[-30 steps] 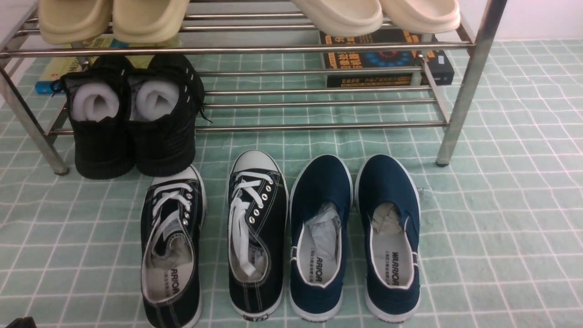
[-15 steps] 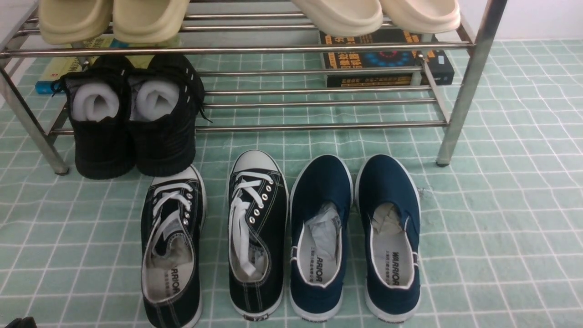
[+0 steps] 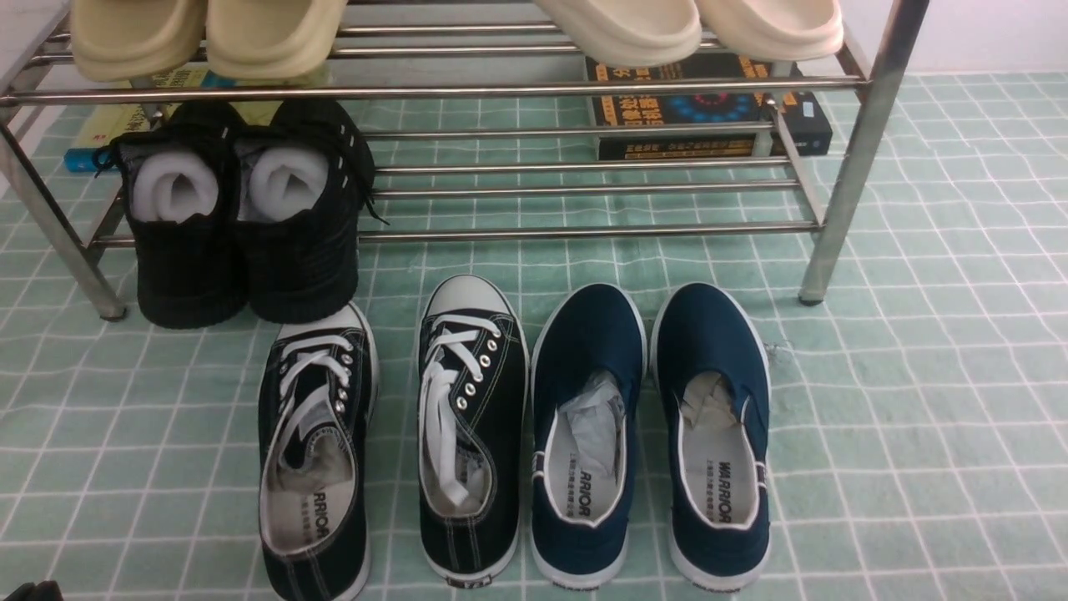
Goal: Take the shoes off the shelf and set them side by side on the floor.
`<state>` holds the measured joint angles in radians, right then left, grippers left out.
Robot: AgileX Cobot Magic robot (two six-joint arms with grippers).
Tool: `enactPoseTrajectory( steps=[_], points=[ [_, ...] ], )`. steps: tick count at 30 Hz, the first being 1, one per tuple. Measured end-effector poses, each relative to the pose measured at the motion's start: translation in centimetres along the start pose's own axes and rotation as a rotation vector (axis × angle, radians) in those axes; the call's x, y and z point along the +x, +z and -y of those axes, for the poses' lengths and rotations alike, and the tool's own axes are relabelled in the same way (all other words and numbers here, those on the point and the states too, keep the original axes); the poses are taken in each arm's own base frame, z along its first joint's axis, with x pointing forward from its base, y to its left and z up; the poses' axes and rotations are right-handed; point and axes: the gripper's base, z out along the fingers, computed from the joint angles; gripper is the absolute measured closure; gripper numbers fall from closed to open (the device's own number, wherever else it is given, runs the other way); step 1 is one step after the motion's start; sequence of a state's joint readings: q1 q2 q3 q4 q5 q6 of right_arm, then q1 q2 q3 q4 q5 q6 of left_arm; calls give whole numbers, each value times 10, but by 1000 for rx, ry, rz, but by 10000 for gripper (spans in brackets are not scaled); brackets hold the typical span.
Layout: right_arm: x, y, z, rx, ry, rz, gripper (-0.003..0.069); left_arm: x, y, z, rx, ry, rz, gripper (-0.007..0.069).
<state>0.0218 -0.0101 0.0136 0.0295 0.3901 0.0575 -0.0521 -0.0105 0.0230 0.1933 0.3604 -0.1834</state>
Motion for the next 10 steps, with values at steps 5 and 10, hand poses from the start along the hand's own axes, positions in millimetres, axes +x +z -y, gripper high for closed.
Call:
enactPoseTrajectory(
  steps=[5, 10],
  points=[
    [0, 0, 0, 0, 0, 0, 421, 0, 0, 0, -2, 4, -2, 539],
    [0, 0, 0, 0, 0, 0, 421, 0, 0, 0, -2, 4, -2, 539]
  ],
)
